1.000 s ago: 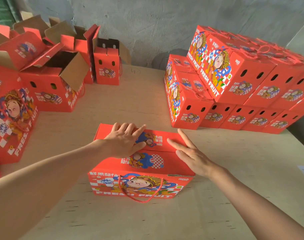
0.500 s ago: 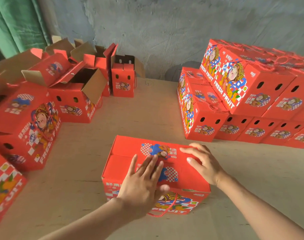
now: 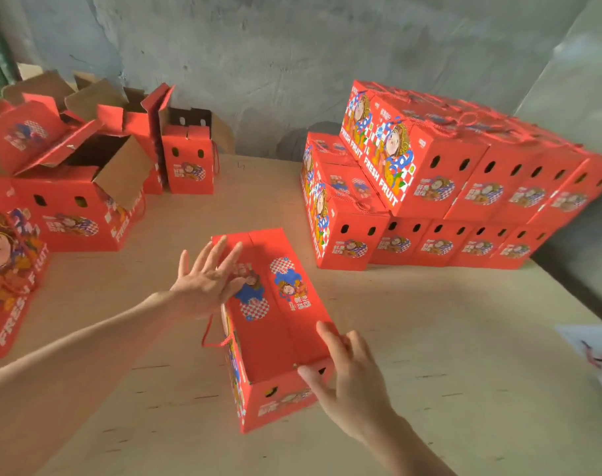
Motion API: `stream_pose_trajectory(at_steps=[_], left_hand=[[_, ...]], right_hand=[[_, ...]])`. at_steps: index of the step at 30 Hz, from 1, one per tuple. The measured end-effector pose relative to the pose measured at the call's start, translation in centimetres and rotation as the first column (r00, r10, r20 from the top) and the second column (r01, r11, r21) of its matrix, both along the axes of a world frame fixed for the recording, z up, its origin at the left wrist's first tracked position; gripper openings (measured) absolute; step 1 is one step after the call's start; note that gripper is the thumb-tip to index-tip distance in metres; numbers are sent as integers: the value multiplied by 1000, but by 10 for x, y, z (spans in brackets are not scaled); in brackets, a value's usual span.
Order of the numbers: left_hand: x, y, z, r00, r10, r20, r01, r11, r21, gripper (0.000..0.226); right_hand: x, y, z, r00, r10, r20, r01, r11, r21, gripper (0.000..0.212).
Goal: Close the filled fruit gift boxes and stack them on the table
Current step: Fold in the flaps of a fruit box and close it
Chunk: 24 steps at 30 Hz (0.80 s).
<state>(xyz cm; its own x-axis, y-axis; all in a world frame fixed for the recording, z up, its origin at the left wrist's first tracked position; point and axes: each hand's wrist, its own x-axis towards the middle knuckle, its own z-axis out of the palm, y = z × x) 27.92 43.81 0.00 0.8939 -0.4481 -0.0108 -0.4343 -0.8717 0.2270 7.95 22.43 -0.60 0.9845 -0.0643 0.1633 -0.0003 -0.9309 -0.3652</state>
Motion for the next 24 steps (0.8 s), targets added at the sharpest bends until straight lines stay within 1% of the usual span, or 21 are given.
stream_pose_trajectory(at_steps=[1, 2, 3, 4, 5, 6, 7, 8, 9, 10, 11, 12, 13, 14, 15, 16, 18, 19, 20, 22, 24], left_hand=[[-8, -2, -1, 996, 93, -18, -94, 989, -116, 71], [-18, -3, -3, 982, 189, -27, -189, 945, -268, 70], [-31, -3, -4, 963, 269, -29, -254, 861, -440, 63], [-45, 0, -6, 943, 328, -62, -303, 763, -571, 54], [-58, 3, -8, 926, 360, -113, -351, 709, -611, 56], [-69, 7, -11, 910, 371, -185, -407, 715, -568, 64], [-79, 10, -13, 881, 370, -296, -472, 732, -491, 71], [-87, 12, -14, 826, 357, -435, -538, 728, -425, 74], [-91, 11, -18, 744, 326, -583, -609, 691, -390, 75], [-93, 9, -21, 635, 281, -720, -699, 606, -380, 75], [-94, 4, -21, 523, 209, -826, -788, 488, -375, 73], [-94, -3, -19, 439, 125, -890, -861, 340, -378, 67], [-93, -9, -16, 398, 57, -916, -905, 190, -381, 59], [-90, -15, -13, 392, 27, -920, -918, 70, -389, 49], [-88, -19, -9, 402, 24, -915, -915, -14, -403, 40], [-85, -22, -3, 419, 27, -908, -906, -63, -419, 34], [-80, -25, 7, 477, 27, -879, -874, -87, -477, 29], [-78, -25, 15, 541, 55, -839, -837, -55, -544, 28], [-76, -23, 24, 629, 121, -768, -776, 31, -630, 29], [-71, -21, 49, 806, 242, -540, -590, 262, -764, 32], [-68, -21, 83, 918, 228, -323, -392, 417, -820, 31]], right_hand=[[-2, 1, 0, 1000, 3, 24, -5, 998, 68, 73], [-3, 0, -1, 997, -11, 70, -1, 985, 172, 60], [-2, -3, -1, 991, -63, 119, 27, 957, 288, 42], [0, -8, -2, 977, -171, 127, 103, 903, 418, 24], [4, -13, -3, 957, -286, 54, 207, 798, 566, 11], [10, -18, -3, 929, -358, -96, 324, 660, 678, 14], [17, -20, -3, 892, -354, -282, 442, 547, 710, 27], [25, -20, -3, 844, -288, -453, 537, 466, 703, 39], [33, -19, -5, 804, -185, -566, 589, 380, 713, 48], [42, -17, -3, 789, -71, -610, 602, 289, 745, 53], [52, -16, -1, 793, 9, -609, 596, 193, 779, 55], [63, -13, 4, 800, 43, -599, 591, 124, 797, 54], [74, -10, 12, 806, 38, -590, 584, 110, 804, 51], [84, -8, 19, 823, 6, -568, 560, 159, 813, 48], [93, -7, 27, 855, -53, -517, 514, 224, 828, 46], [101, -5, 35, 897, -112, -428, 442, 275, 854, 42], [112, -2, 54, 949, -153, -275, 312, 334, 890, 28], [115, 1, 65, 966, -144, -217, 256, 371, 893, 23], [114, 6, 78, 978, -115, -175, 207, 413, 887, 20], [114, 15, 102, 996, -17, -85, 83, 448, 890, 24], [113, 24, 121, 996, 76, -38, 2, 427, 904, 27]])
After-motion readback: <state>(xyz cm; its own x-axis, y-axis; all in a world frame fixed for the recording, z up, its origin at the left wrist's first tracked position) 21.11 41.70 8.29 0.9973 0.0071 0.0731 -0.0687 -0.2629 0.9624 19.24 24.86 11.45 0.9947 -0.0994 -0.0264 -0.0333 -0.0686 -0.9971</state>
